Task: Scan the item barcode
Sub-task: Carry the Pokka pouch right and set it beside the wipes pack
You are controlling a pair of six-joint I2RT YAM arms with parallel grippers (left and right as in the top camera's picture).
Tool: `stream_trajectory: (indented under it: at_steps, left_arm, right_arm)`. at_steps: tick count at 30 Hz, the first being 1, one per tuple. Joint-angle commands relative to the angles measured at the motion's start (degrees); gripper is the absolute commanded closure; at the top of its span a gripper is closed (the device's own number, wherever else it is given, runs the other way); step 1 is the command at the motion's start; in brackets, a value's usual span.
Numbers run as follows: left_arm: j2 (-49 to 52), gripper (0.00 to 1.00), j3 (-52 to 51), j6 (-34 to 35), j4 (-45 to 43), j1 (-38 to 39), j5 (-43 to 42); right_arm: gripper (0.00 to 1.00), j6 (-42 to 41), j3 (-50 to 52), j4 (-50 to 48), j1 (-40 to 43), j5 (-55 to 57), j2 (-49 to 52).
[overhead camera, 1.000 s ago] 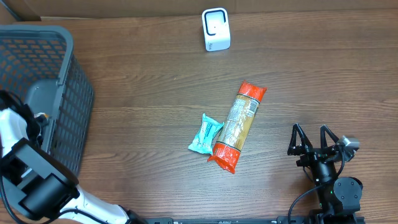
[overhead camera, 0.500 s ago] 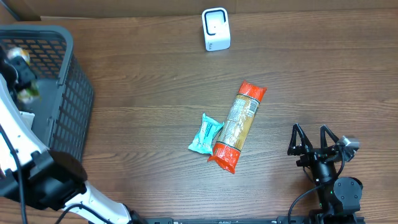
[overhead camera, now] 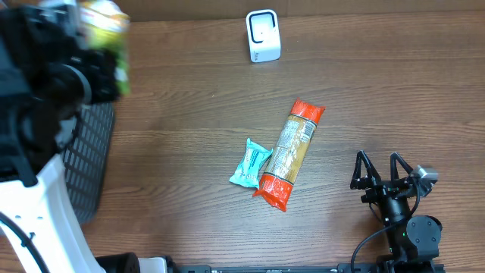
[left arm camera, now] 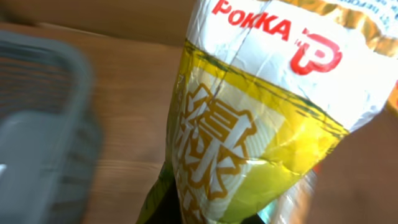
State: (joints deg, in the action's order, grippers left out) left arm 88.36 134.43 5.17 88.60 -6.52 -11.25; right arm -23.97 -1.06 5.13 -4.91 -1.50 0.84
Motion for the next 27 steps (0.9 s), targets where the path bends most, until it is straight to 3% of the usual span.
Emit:
stream_trajectory:
  at_steps: [1,6,13,27]
  left_arm:
    - [0.90,0.96,-0.70,-1.79,1.70,7.04,-0.83]
    - [1.42,0.96,-8.26,-1.79,1.53,15.39,-0.09]
    - [1.64,0.96,-25.20,-1.46,-2.36,20.46,0.85]
    - [1.66,0.96,-62.58,5.01,-28.94,29.79,0.66]
  right_arm:
    - [0.00,0.04,0.61,-0.46,-0.28,-0.07,-0.61]
    - [0.00,0.04,0.61,-0.46,-0.28,-0.07,-0.61]
    - [0.00,0.04,0.61,-0.46,-0.28,-0.07,-0.61]
    - [0.00,0.04,0.61,-0.46,-0.28,-0.07,-0.61]
